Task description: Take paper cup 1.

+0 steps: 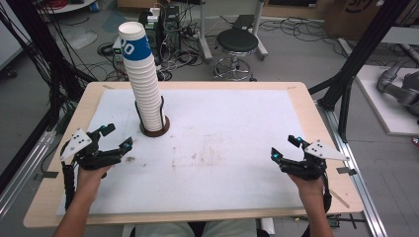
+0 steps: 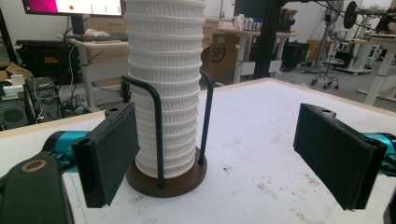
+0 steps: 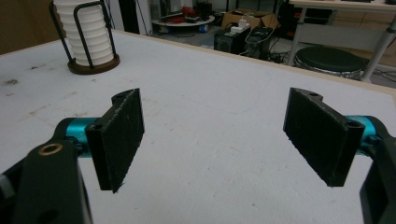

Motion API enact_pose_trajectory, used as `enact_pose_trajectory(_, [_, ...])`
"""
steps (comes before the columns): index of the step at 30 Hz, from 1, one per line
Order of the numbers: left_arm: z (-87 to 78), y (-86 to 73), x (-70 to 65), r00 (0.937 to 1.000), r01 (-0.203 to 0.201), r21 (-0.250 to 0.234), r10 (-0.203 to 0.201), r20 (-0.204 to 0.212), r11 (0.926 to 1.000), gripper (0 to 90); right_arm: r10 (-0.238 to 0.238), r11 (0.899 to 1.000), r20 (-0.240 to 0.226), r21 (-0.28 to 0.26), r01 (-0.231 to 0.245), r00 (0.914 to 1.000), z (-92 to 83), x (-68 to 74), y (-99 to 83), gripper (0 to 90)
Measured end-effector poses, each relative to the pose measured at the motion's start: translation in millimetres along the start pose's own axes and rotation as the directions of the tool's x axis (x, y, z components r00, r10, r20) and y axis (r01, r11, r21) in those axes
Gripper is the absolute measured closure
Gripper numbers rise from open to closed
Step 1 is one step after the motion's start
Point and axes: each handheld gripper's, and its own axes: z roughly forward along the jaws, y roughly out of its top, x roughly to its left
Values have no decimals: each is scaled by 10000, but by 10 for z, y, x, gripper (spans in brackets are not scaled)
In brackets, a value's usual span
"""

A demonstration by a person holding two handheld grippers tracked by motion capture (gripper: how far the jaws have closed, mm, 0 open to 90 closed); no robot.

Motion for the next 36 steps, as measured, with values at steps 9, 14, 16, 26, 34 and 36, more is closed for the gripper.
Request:
enact_pose_trajectory(9, [12, -8, 10, 10000, 77, 18, -77, -34, 10000, 142, 13, 10000, 1, 28, -13, 10000, -9, -2, -6, 209])
enact_pose_trajectory(14, [38, 0, 8, 9999, 122, 59, -122, -5, 9999, 142, 2, 10000, -43, -14, -2, 10000, -12, -15, -14, 209])
enact_pose_trajectory(16, [45, 7, 13, 9998, 197, 44, -197, -1, 9998, 142, 0, 10000, -56, -13, 0, 10000, -10, -16, -14, 209])
enact_pose_trajectory(26, [24, 174, 28, 9988, 485, 24, -485, 40, 9988, 146, 100, 9999, -160, 104, -98, 9998, -20, 14, -18, 209])
enact_pose_trajectory(34, [67, 515, 101, 9975, 561, -9, -560, 428, 9984, 149, -1, 9999, -208, 135, 4, 9998, -2, 28, -12, 209])
enact_pose_trajectory(36, [85, 630, 113, 9976, 444, -70, -439, 540, 9990, 149, -8, 9999, -286, 167, 12, 9996, 12, 44, -4, 209])
